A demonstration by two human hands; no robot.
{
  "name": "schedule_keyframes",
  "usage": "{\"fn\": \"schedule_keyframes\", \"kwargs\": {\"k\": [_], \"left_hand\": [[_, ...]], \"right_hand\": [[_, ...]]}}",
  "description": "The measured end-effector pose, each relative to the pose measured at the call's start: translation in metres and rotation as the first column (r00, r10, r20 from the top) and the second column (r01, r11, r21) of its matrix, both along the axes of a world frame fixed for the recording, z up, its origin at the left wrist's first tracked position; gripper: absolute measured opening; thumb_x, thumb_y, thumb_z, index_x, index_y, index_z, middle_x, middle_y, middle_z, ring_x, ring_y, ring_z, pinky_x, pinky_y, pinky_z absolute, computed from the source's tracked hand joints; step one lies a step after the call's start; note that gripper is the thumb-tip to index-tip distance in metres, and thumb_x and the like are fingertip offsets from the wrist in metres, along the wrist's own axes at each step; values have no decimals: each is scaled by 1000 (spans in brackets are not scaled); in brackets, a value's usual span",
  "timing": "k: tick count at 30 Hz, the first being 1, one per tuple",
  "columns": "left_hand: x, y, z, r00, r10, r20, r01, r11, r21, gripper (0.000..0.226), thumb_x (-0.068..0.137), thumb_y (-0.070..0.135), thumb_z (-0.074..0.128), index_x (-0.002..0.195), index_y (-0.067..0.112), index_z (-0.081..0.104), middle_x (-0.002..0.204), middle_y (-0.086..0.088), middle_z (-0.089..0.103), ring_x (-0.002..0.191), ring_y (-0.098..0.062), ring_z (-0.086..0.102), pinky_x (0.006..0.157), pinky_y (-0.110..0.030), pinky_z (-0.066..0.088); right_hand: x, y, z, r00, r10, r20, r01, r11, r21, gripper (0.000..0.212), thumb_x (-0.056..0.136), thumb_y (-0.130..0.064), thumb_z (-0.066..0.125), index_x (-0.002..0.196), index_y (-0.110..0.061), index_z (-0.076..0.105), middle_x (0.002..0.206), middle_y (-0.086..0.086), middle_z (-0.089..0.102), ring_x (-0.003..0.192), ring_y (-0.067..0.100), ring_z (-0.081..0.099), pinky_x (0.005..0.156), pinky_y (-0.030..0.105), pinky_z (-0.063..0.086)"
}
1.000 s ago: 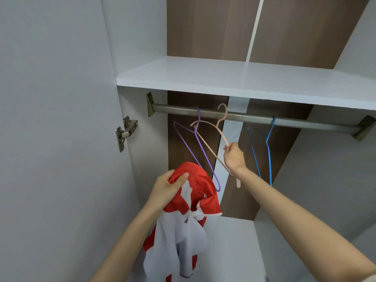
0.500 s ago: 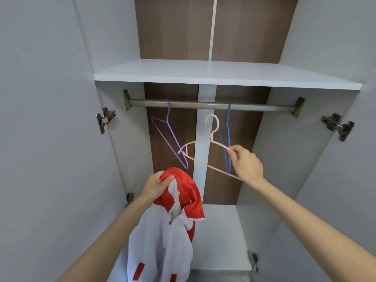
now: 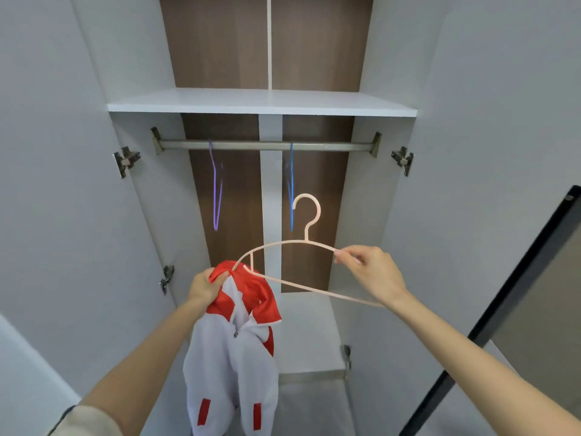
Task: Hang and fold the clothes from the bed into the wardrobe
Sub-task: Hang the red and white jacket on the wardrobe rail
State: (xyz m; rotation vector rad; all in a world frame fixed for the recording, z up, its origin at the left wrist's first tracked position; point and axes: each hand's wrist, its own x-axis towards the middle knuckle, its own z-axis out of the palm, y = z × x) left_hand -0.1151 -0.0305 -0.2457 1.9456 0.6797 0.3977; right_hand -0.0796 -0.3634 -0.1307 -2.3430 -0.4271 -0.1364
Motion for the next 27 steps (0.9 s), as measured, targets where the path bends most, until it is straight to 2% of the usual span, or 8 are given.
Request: {"fn": "schedule_keyframes", "kwargs": {"k": [3,8,10,15,20,24,27], "left_hand": [[-16,-5,4,998,64,15,-64,997,-36,22,92,17,62,102,-2,67,94,-19,66,83,-23,56,75,-30,42],[-37,-11,17,999,23,22,-24,999,22,15,90,19,66,89,5,69,66,-8,58,68,-20,51,58,-25,40],[-43,-13,24,999,4,36,-6,998,58,15,89,19,67,89,5,69,68,-8,60,69,-20,52,61,-25,42],[-66,1,41,998,-19,58,15,997,79,23,90,18,67,105,2,69,97,-13,68,89,-25,62,85,-35,49],[-83,10,51,996,-88,26,85,991,107,25,91,22,65,107,3,69,101,-12,69,87,-21,60,79,-28,45],[-91,0,73,973,-224,57,219,972,92,20,90,24,66,98,6,72,96,-17,72,85,-23,65,83,-36,50],[-99,-13,96,946,-294,138,280,954,110,15,91,23,66,96,11,72,95,-13,73,85,-17,65,82,-33,50]], "right_hand": [[-17,-15,4,999,33,-7,-33,999,32,28,91,-47,57,68,-37,68,46,-20,48,50,-3,46,50,25,28],[-42,-14,5,998,60,35,-59,998,-8,29,91,-52,56,65,-42,65,45,-15,45,49,0,43,50,26,27],[-49,-12,11,997,42,69,-41,999,-23,29,91,-53,55,64,-45,62,48,-21,49,54,-4,47,51,25,30],[-59,-3,29,990,47,131,-41,998,-51,25,92,-50,56,70,-41,64,50,-29,50,51,4,47,51,23,34],[-78,21,34,979,115,166,-102,991,-86,19,93,-47,57,79,-40,68,47,-27,50,58,-15,50,48,14,26],[-94,40,23,968,144,206,-116,983,-145,23,93,-49,55,94,-35,74,67,-17,62,58,0,52,49,14,29],[-98,49,11,970,162,181,-143,983,-112,27,91,-52,54,91,-34,74,66,-16,64,61,4,56,51,15,35]]}}
